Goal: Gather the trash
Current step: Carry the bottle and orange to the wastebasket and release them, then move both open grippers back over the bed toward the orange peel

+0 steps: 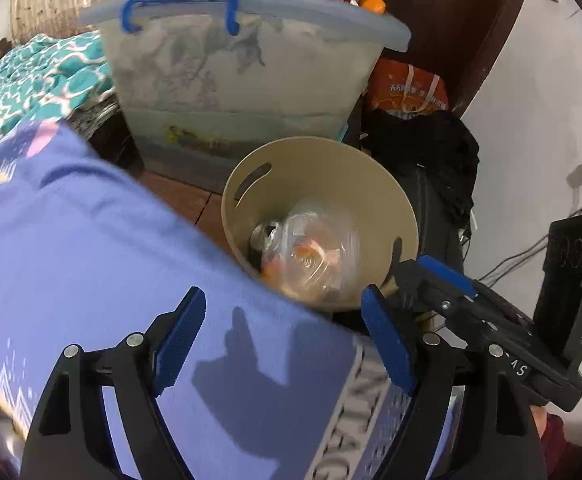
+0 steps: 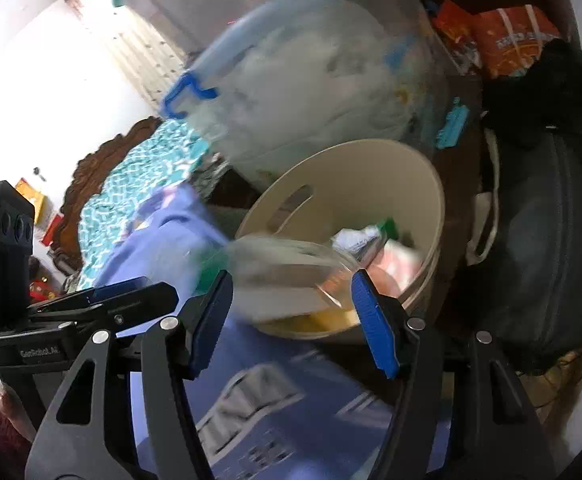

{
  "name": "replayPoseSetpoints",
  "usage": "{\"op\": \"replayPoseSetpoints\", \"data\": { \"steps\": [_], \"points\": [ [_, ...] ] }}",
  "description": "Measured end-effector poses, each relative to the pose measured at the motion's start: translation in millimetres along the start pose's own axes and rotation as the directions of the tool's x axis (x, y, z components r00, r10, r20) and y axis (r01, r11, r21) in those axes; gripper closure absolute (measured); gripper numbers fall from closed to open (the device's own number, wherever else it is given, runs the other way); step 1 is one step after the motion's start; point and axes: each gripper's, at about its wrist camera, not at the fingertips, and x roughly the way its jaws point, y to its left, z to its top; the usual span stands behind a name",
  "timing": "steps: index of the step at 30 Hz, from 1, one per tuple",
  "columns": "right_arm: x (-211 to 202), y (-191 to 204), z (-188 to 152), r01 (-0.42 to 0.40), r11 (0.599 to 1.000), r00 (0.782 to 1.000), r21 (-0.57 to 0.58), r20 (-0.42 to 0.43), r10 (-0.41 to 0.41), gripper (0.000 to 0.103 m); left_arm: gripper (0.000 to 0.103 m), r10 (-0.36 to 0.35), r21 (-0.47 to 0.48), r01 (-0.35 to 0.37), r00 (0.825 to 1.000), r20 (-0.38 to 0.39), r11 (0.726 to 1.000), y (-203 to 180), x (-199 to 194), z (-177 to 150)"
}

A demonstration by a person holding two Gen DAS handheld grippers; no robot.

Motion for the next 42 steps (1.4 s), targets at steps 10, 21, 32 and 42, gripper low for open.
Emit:
{"op": "replayPoseSetpoints", "data": {
  "steps": [10, 21, 32, 42],
  "points": [
    [-12.5, 79.1, -72.6, -0.103, 0.988, 0.993, -0.119, -0.064, 0.096, 0.039, 0.027, 0.059, -0.122, -0.058, 0.998, 0.006, 0.991, 48.0, -59.8, -115.7],
    [-0.6, 151.5, -139.1, -0.215, 0.954, 0.957, -0.209, -0.239, 0.163, 0.039, 0.027, 0.209, -0.308, -0.184, 0.977, 0.049, 0.933, 102.2, -128.4, -221.2],
    [-2.0, 183.2, -167.7, -0.228, 0.938, 0.945, -0.26, -0.29, 0.15, 0.035, 0.027, 0.337, -0.397, -0.288, 0.94, 0.056, 0.871, 120.0, -159.2, -270.4],
    [-4.3, 198.7, -178.0, -0.225, 0.927, 0.945, -0.301, -0.299, 0.132, 0.034, 0.027, 0.375, -0.427, -0.31, 0.924, 0.074, 0.849, 126.8, -168.8, -279.9]
  ]
}}
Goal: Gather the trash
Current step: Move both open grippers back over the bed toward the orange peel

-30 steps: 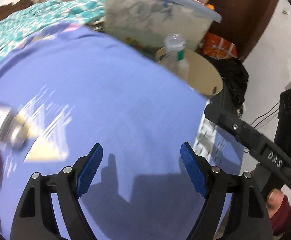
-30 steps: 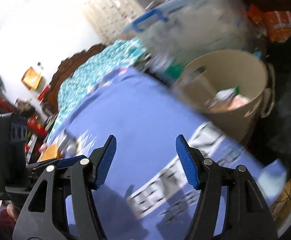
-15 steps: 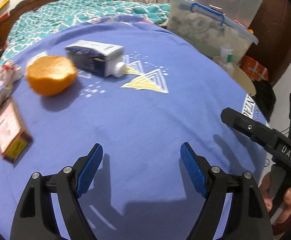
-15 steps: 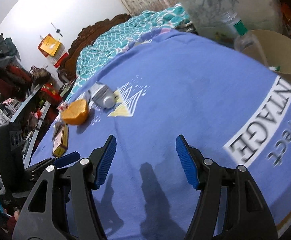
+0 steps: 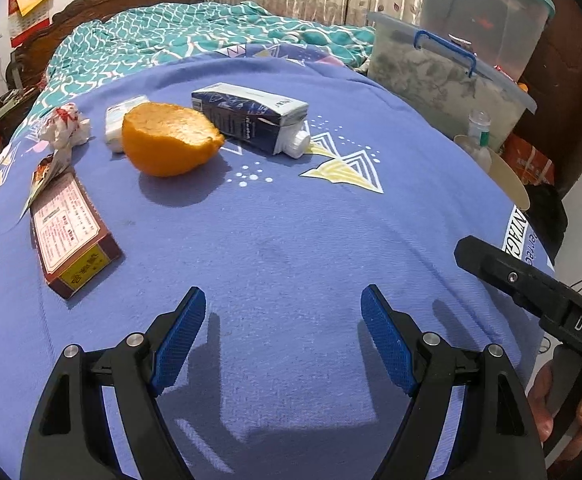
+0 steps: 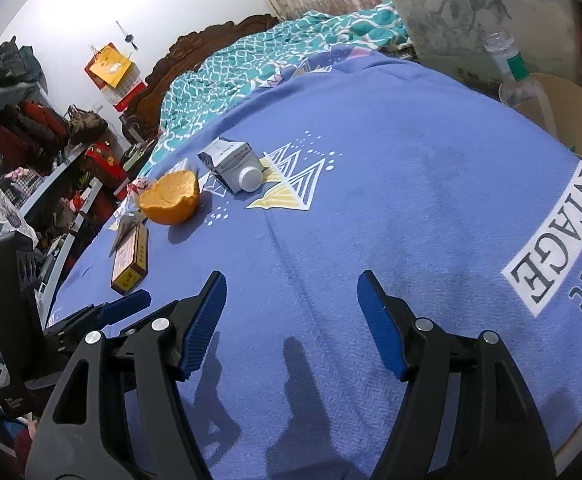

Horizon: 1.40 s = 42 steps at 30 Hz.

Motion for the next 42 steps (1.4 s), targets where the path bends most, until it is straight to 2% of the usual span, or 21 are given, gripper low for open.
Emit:
{"op": "replayPoseSetpoints", "data": {
  "steps": [10, 16, 21, 28, 32, 38, 42],
  "points": [
    [7.1, 7.7, 0.6, 0.009, 1.0, 1.0, -0.022, -0.012, -0.009, 0.033, 0.027, 0.009, -0.024, -0.009, 1.0, 0.005, 1.0, 10.0, 1.1, -6.3],
    [18.3, 16.6, 8.0, 0.02, 0.998, 1.0, -0.052, -0.002, -0.02, 0.033, 0.027, 0.094, -0.019, -0.093, 0.993, 0.076, 0.995, 19.7, -11.8, -9.1],
    [26.7, 31.1, 18.7, 0.037, 0.996, 0.999, -0.085, 0.043, -0.033, 0.033, 0.025, 0.175, -0.027, -0.172, 0.972, 0.156, 0.985, 31.6, -26.8, -9.7],
    [39.0, 45.5, 21.7, 0.069, 0.99, 0.995, -0.123, 0.081, -0.06, 0.029, 0.021, 0.309, -0.037, -0.309, 0.918, 0.247, 0.95, 47.1, -43.8, -14.2],
    [46.0, 47.2, 20.5, 0.085, 0.988, 0.995, -0.132, 0.071, -0.076, 0.029, 0.019, 0.338, -0.051, -0.338, 0.897, 0.285, 0.94, 49.7, -51.2, -18.2],
    [49.2, 45.7, 20.1, 0.083, 0.989, 0.995, -0.121, 0.069, -0.075, 0.028, 0.016, 0.369, -0.02, -0.382, 0.878, 0.306, 0.924, 39.3, -50.7, -20.2],
    [51.6, 43.4, 20.1, 0.075, 0.991, 0.996, -0.108, 0.064, -0.068, 0.027, 0.008, 0.399, -0.016, -0.417, 0.857, 0.327, 0.909, 35.6, -52.0, -22.3]
  ]
}}
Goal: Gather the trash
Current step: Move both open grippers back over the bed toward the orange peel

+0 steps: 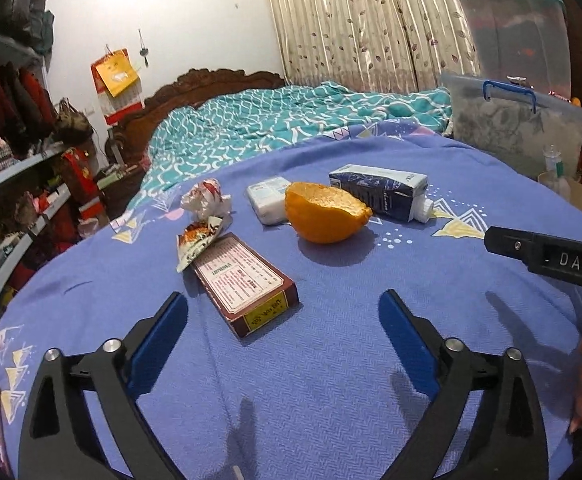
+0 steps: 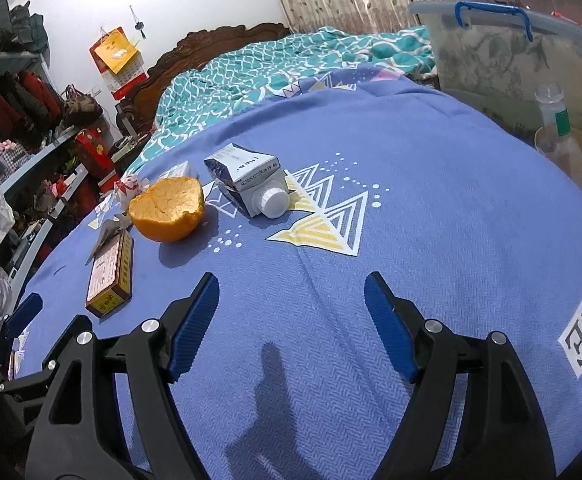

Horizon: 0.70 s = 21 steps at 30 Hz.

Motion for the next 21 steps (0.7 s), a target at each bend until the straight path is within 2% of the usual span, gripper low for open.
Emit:
{"op": "replayPoseSetpoints", "data": {
  "steps": [10, 14, 21],
  "points": [
    [-0.9, -3.9, -1.3, -0.028, 0.999, 1.0, 0.015, 0.01, 0.028, 0.024, 0.008, 0.103, -0.063, -0.102, 0.995, 0.011, 0.993, 12.1, -4.0, -2.2],
    [-1.8, -4.0, -1.3, -0.035, 0.999, 0.999, 0.013, 0.016, 0.035, 0.023, 0.008, 0.112, -0.102, -0.109, 0.994, 0.015, 0.989, 20.6, -7.4, -3.5],
    [-3.8, -5.0, -2.2, -0.04, 0.999, 0.999, 0.015, 0.022, 0.04, 0.022, 0.009, 0.178, -0.128, -0.178, 0.984, -0.012, 0.976, 28.5, -9.5, -6.1]
  ]
}}
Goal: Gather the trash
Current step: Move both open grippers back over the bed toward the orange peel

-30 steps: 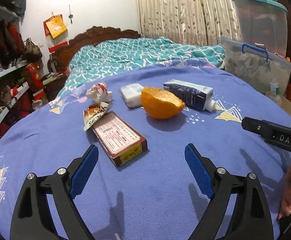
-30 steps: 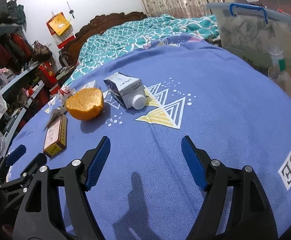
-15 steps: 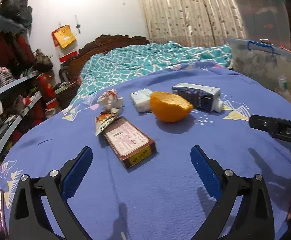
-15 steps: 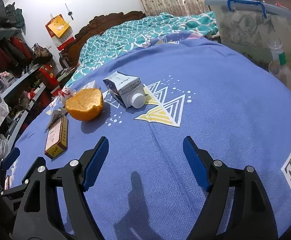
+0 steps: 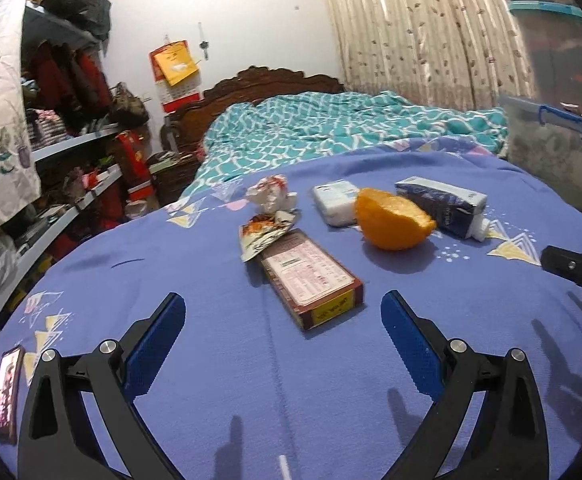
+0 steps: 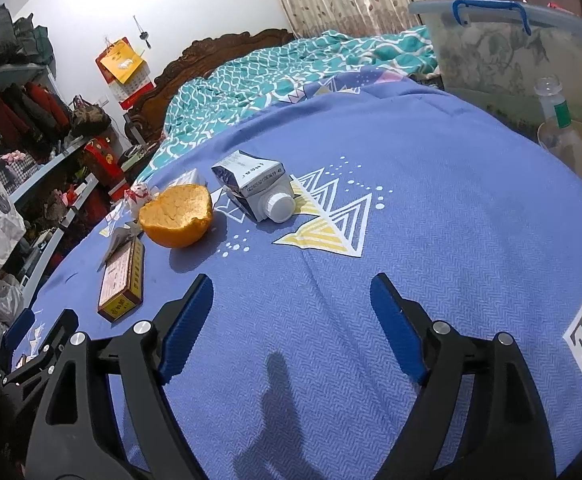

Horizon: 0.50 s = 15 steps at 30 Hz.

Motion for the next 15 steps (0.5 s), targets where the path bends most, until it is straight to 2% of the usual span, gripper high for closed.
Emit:
{"op": "replayPoseSetpoints", "data": {
  "steps": [9, 12, 15],
  "points": [
    [0.2, 1.7, 0.6, 0.006, 1.0, 1.0, -0.004, -0.002, -0.006, 0.021, 0.009, -0.048, -0.07, 0.046, 0.998, -0.033, 0.996, 16.5, 6.5, -1.3],
    [3.6, 4.5, 1.7, 0.014, 1.0, 1.0, -0.021, -0.019, -0.014, 0.021, 0.009, -0.113, -0.075, 0.108, 0.992, -0.056, 0.991, 23.3, 11.1, 0.3],
    [5.6, 12.4, 2.9, -0.011, 0.998, 0.999, -0.061, -0.042, 0.009, 0.021, 0.009, -0.214, -0.138, 0.197, 0.97, -0.118, 0.971, 38.6, 23.1, 3.0]
  ]
}}
